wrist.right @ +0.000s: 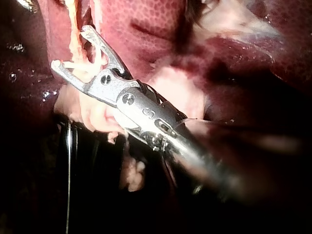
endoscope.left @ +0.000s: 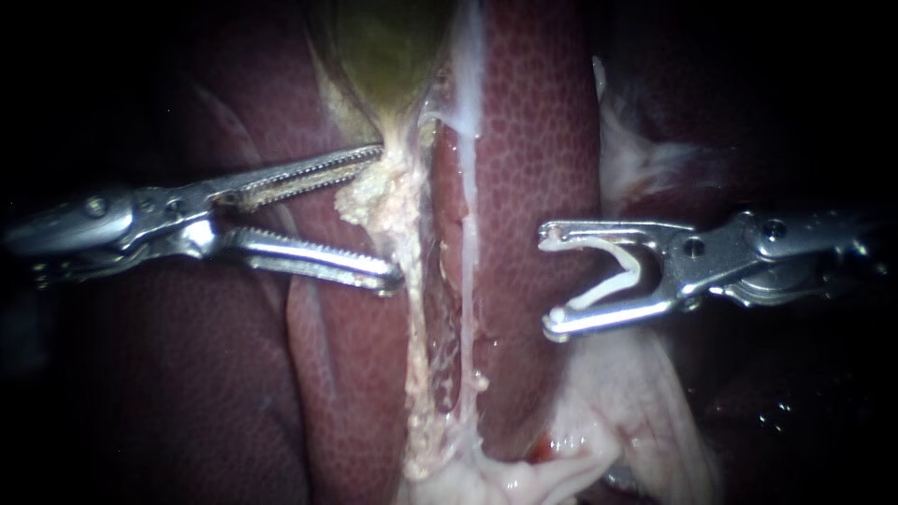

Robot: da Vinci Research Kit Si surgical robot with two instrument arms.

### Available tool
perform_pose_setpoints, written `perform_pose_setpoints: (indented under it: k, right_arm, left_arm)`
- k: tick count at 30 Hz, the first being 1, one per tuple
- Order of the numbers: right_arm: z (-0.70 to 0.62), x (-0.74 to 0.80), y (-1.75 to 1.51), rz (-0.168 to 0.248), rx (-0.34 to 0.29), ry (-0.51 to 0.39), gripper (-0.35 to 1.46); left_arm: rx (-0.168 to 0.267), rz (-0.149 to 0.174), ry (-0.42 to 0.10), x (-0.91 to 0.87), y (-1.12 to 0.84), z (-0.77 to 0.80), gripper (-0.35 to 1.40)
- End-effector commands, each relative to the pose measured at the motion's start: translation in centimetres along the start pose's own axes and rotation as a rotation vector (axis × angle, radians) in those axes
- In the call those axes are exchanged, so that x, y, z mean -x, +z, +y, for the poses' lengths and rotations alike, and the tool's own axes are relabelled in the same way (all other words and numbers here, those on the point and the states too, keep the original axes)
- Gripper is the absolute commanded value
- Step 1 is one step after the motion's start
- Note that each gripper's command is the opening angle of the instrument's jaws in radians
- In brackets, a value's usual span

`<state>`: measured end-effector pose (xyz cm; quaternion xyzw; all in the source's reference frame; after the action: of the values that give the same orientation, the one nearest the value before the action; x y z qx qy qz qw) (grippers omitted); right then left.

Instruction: Grabbing gallbladder

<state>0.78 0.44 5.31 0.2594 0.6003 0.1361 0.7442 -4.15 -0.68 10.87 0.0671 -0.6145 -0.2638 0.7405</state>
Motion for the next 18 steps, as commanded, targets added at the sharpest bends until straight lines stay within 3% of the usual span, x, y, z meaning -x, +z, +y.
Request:
perform_pose_setpoints:
  k: [1, 2, 3, 4, 11, 18]
  right_arm:
    - [0.00, 0.00, 0.00, 0.000, 0.000, 0.000, 0.60]
    - [0.00, 0.00, 0.00, 0.000, 0.001, 0.000, 0.60]
    - [0.00, 0.00, 0.00, 0.000, 0.001, 0.000, 0.60]
    - [0.00, 0.00, 0.00, 0.000, 0.001, 0.000, 0.60]
    - [0.00, 0.00, 0.01, 0.000, 0.001, 0.000, 0.60]
    - [0.00, 0.00, 0.01, 0.000, 0.001, 0.006, 0.60]
  left_arm:
    - [0.010, 0.005, 0.001, 0.01, -0.02, 0.01, 0.24]
    - [0.013, 0.009, 0.001, 0.01, -0.03, 0.01, 0.10]
    - [0.016, 0.015, 0.002, 0.00, -0.04, 0.02, -0.21]
    - [0.016, 0.024, 0.002, 0.00, -0.05, 0.02, -0.35]
    - [0.031, 0.071, 0.004, -0.04, -0.11, 0.04, -0.35]
    - [0.045, 0.073, -0.004, 0.03, -0.21, -0.02, -0.35]
